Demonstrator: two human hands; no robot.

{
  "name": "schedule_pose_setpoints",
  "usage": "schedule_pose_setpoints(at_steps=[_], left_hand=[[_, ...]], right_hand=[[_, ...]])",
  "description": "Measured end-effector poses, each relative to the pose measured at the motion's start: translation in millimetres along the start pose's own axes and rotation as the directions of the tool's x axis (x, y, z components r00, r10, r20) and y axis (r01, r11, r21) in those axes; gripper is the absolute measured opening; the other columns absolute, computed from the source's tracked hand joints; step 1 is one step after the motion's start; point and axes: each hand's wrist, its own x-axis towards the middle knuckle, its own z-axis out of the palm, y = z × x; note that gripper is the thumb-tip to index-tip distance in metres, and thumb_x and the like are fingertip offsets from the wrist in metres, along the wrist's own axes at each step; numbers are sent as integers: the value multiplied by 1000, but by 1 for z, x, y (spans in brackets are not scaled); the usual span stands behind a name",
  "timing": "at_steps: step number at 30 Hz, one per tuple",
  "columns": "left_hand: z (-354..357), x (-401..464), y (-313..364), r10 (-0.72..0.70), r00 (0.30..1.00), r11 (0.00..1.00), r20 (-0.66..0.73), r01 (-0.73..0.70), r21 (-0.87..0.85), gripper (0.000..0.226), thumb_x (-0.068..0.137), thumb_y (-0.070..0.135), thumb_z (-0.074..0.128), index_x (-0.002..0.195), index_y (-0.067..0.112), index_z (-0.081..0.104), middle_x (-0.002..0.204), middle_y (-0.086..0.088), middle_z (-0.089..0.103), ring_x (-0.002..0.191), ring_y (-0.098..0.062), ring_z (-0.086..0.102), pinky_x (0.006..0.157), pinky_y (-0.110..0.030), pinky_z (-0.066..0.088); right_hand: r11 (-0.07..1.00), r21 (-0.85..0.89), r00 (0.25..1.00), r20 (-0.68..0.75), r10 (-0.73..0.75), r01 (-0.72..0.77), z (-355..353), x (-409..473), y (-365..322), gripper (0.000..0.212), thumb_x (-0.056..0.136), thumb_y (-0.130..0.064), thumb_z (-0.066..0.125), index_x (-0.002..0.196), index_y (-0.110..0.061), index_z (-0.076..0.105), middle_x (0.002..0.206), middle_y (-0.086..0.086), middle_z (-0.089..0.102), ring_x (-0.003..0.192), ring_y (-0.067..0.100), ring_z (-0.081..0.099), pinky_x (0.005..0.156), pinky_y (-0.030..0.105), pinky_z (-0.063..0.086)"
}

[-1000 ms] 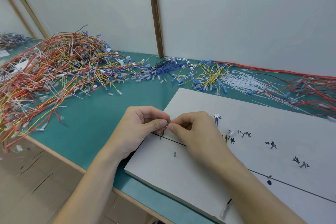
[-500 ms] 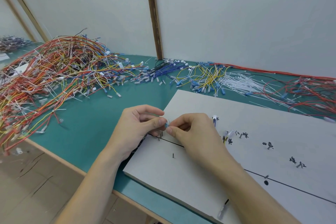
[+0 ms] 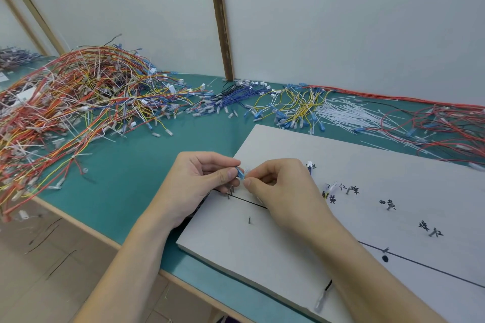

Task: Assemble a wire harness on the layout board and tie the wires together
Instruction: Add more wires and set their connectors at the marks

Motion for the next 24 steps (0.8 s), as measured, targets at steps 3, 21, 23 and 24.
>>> schedule_pose_setpoints(at_steps=[3, 21, 23, 24], left_hand=[[0, 0, 0, 0, 1000, 1000, 4, 0, 5, 19, 78, 15, 80, 96, 9, 82, 89, -17, 79, 73, -20, 74, 61, -22, 55], [2, -3, 2, -3, 1000, 999, -31, 2, -35, 19, 78, 16, 81, 96, 12, 77, 93, -19, 79, 72, -20, 73, 58, -23, 54], [2, -3, 1, -6, 999, 999, -45, 4, -46, 16, 77, 15, 81, 93, 10, 78, 92, -20, 79, 72, -20, 73, 57, -23, 54], [2, -3, 1, -6, 999, 999, -48, 4, -44, 14, 79, 13, 80, 93, 10, 78, 93, -21, 79, 73, -21, 74, 58, -23, 54]], right_hand=[[1000, 1, 1000, -21, 14, -14, 0, 0, 1, 22, 87, -22, 76, 67, -30, 73, 62, -18, 70, 55, -2, 58, 57, 19, 44], [1000, 15, 1000, -20, 0, 0, 1, -4, -2, 9, 87, -20, 77, 77, -21, 77, 71, -12, 75, 63, -1, 65, 64, 21, 53], [999, -30, 999, -34, -13, 12, 1, -5, -2, 13, 86, -21, 75, 73, -21, 77, 69, -13, 74, 63, 2, 66, 61, 19, 51], [999, -51, 999, -41, -20, 18, 2, -5, -2, 15, 86, -21, 75, 72, -21, 76, 67, -14, 73, 63, 4, 66, 59, 18, 50]])
